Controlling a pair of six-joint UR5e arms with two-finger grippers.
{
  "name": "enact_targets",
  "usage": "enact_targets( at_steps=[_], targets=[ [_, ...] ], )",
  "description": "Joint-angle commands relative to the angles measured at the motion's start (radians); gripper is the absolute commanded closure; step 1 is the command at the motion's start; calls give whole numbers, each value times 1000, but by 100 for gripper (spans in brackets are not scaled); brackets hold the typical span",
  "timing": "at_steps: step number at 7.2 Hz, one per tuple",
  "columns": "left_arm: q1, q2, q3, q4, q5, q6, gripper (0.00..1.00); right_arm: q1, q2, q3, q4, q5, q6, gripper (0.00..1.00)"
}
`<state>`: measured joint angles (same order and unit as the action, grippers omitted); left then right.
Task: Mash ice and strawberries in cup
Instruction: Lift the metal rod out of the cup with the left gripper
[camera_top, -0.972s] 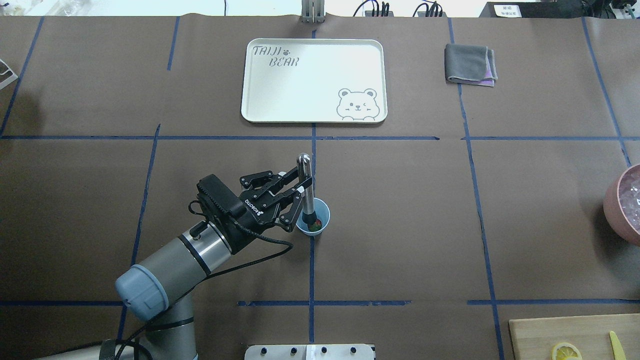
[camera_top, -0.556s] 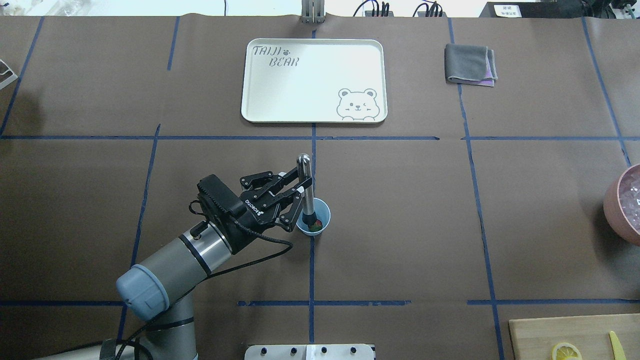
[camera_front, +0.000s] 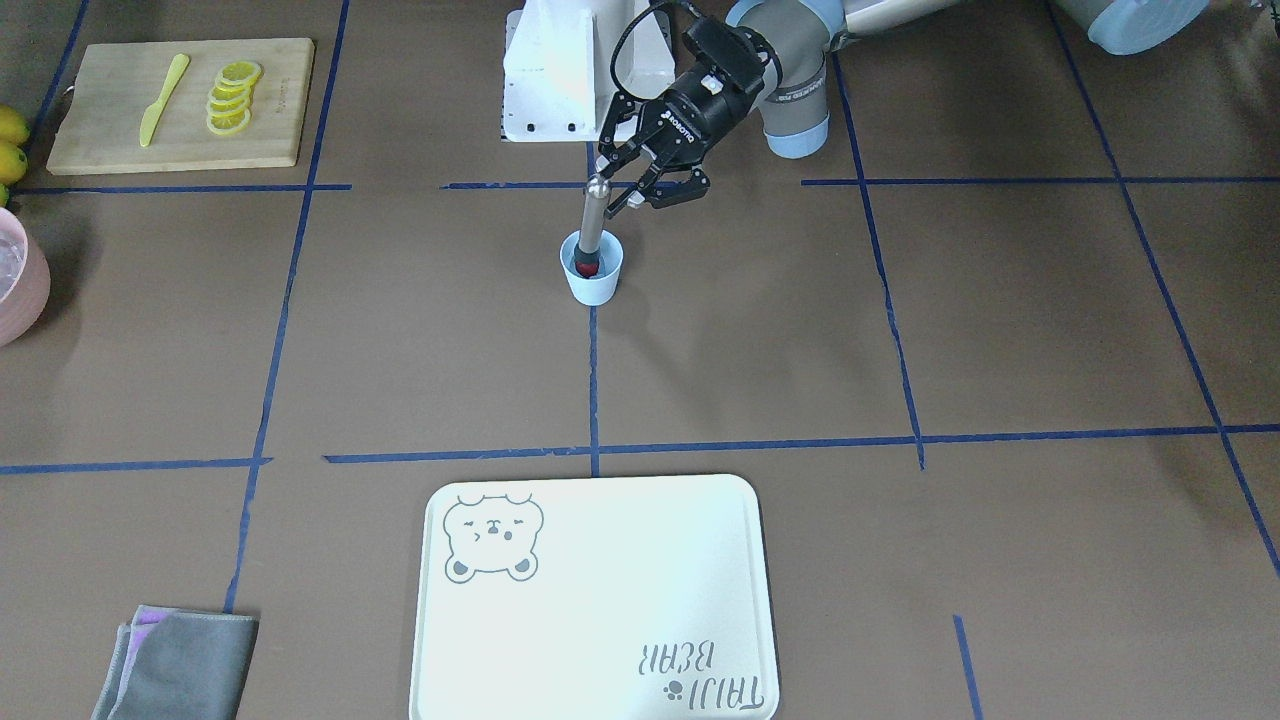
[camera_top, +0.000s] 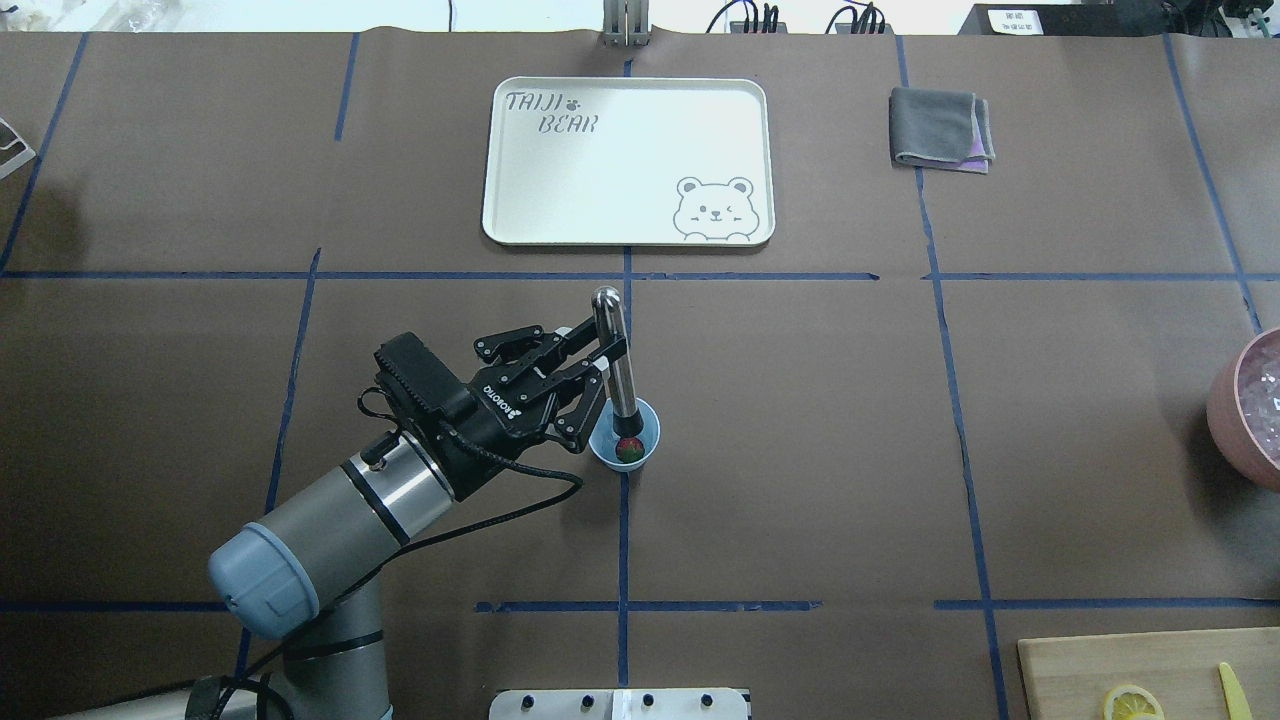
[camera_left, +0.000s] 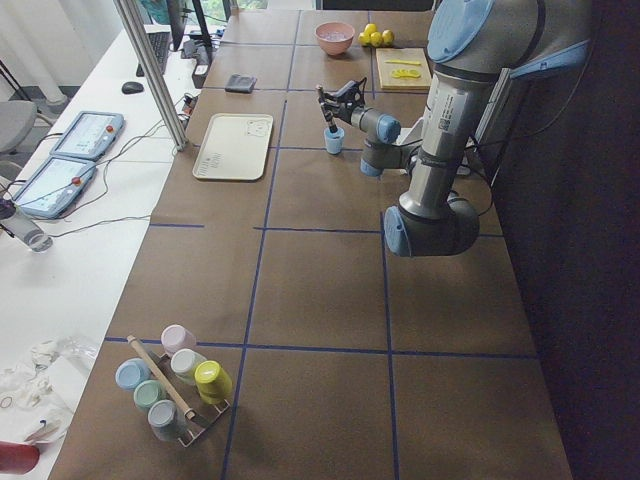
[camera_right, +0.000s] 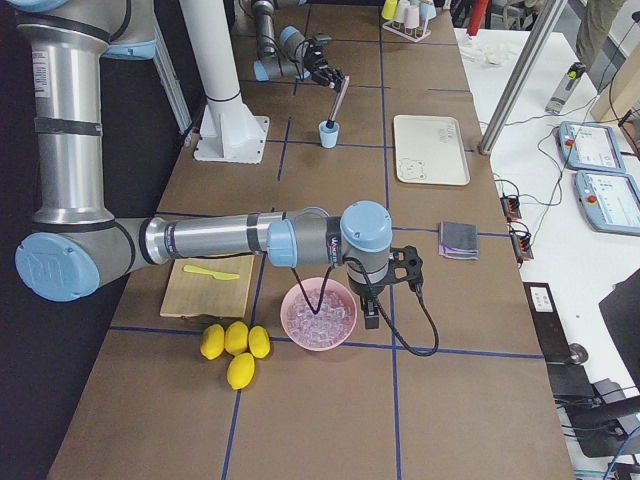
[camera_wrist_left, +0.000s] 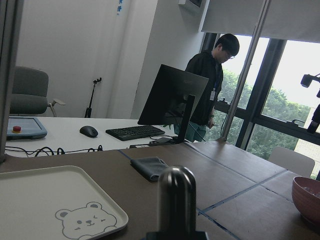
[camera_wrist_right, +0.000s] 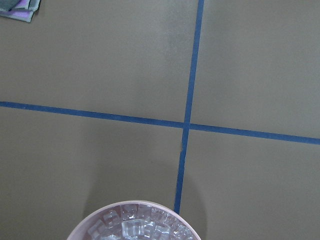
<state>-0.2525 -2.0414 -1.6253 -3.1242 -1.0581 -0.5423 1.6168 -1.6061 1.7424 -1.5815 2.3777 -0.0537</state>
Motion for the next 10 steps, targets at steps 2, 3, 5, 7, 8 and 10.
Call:
enact_targets(
  at_steps=[2, 3, 5, 7, 8, 10],
  targets=[
    [-126, 4, -109, 103, -123, -5, 100, 0, 0, 8, 2, 0, 0, 1],
    [-176, 4, -111, 119, -144, -65, 100, 0, 0, 8, 2, 0, 1, 1],
    [-343, 61, -193, 343, -329, -250, 100, 0, 2, 9, 6, -2, 0, 1],
    [-537, 111, -254, 586, -550, -275, 100, 0, 2, 9, 8, -2, 0, 1],
    [-636, 137, -290, 739, -689, -277, 100, 0, 3, 9, 9, 0, 0, 1],
    [-813, 141, -308, 1055, -978, -269, 100, 0, 3, 8, 9, 8, 3, 1]
  ],
)
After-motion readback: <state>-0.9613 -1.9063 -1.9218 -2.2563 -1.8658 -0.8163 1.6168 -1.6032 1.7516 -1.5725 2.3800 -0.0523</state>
